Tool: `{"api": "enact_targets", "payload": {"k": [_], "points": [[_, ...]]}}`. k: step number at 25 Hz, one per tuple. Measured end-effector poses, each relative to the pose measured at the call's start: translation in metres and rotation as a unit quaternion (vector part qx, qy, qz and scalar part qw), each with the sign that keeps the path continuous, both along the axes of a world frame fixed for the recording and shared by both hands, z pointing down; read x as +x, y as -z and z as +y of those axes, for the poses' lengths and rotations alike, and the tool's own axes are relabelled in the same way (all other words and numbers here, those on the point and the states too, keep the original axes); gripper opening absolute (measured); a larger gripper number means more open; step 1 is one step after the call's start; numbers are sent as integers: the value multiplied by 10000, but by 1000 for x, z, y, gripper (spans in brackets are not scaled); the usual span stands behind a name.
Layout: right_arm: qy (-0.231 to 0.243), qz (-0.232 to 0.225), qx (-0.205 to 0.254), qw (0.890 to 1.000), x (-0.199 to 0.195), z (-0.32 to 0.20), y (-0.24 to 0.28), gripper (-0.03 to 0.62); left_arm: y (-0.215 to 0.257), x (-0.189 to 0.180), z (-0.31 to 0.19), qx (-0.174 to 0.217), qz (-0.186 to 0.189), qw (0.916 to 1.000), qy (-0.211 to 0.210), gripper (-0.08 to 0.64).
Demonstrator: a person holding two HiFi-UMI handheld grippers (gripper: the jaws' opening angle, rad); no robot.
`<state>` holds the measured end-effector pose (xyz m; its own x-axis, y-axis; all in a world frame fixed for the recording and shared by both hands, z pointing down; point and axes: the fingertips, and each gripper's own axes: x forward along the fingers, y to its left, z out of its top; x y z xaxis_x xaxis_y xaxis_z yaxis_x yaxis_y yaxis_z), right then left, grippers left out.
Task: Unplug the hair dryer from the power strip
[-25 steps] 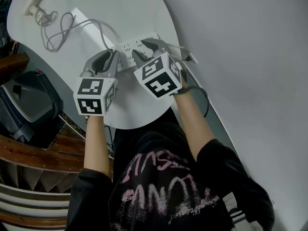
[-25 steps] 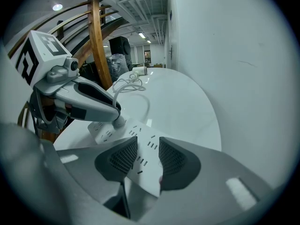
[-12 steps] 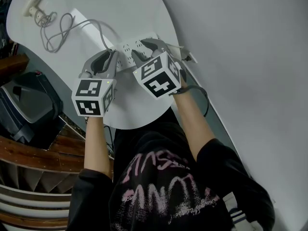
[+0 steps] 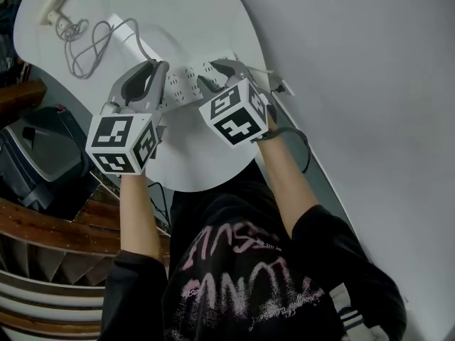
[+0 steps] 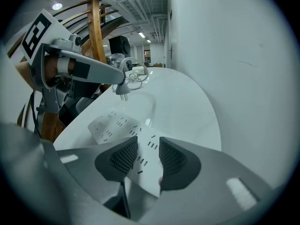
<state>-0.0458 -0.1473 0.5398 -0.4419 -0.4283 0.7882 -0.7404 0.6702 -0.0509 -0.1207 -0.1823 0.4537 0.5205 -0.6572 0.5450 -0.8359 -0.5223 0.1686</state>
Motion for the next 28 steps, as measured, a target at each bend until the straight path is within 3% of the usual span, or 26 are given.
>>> {"api": "enact_targets", "payload": {"k": [8,28], "points": [[28,-5,8,10000,-1,-2,0,161,1,-11,6,-50,152,9996,251,54],[-52,-69,-5,10000,2,-2,0,148,29,-24,17,296,182,9978,566,55]]}}
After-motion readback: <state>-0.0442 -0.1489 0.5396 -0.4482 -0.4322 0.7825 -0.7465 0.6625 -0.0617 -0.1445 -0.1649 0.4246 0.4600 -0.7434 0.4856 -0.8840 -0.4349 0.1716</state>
